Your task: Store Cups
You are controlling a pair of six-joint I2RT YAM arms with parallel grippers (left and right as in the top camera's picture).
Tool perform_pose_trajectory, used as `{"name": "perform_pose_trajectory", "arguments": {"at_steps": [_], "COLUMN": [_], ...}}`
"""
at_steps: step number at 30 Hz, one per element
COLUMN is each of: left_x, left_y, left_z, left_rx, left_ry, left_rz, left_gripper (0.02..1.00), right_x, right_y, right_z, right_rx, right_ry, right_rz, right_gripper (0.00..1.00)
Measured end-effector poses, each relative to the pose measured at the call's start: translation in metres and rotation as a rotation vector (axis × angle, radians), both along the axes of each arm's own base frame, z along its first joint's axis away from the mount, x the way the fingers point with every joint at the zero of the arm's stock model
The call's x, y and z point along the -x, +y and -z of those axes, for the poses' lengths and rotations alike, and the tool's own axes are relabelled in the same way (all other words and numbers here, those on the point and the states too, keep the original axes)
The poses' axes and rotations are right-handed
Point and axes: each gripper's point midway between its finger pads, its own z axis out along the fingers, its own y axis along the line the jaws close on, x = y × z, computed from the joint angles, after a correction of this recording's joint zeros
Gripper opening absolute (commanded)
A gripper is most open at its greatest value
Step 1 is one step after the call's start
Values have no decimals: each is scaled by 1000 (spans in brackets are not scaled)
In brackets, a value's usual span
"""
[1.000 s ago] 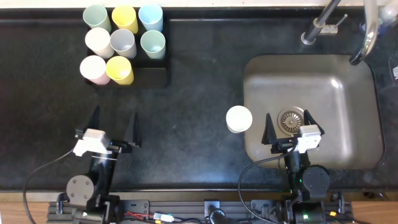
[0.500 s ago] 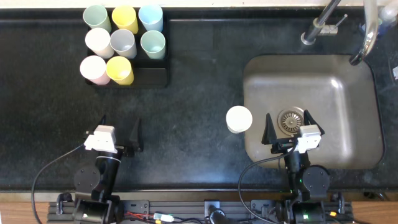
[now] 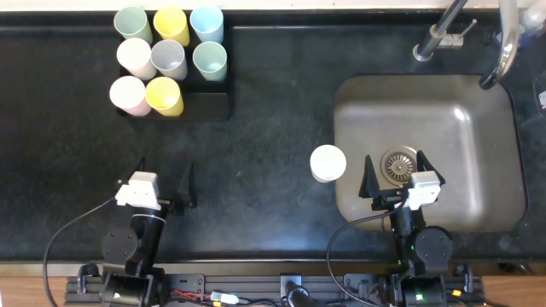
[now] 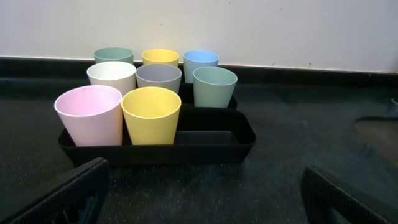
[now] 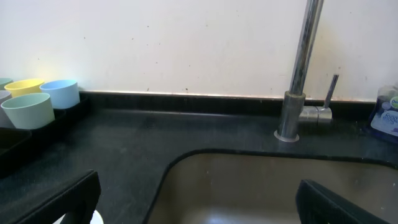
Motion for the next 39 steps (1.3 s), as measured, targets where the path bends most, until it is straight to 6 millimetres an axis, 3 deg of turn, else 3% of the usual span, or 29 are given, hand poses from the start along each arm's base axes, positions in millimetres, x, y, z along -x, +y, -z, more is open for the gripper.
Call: {"name": "perform_pose_trajectory", "arguments": {"at_steps": [27, 31, 33, 39], "left_x": [0, 0, 0, 0], "left_y": [0, 0, 0, 1], "left_z": [0, 0, 0, 0], "left_rx": [0, 0, 0, -1], "left_ry": [0, 0, 0, 0], "left_rz": [0, 0, 0, -5], "left_gripper": [998, 1000, 1000, 1000], "right_x": [0, -2, -2, -3], "right_y": [1, 2, 2, 7], "right_z": [1, 8, -9, -101], "right_rx": [0, 1, -7, -40], "right_ry": [6, 144, 230, 408], "right_rz": [-4, -11, -10, -28], "right_gripper": [998, 996, 998, 996]}}
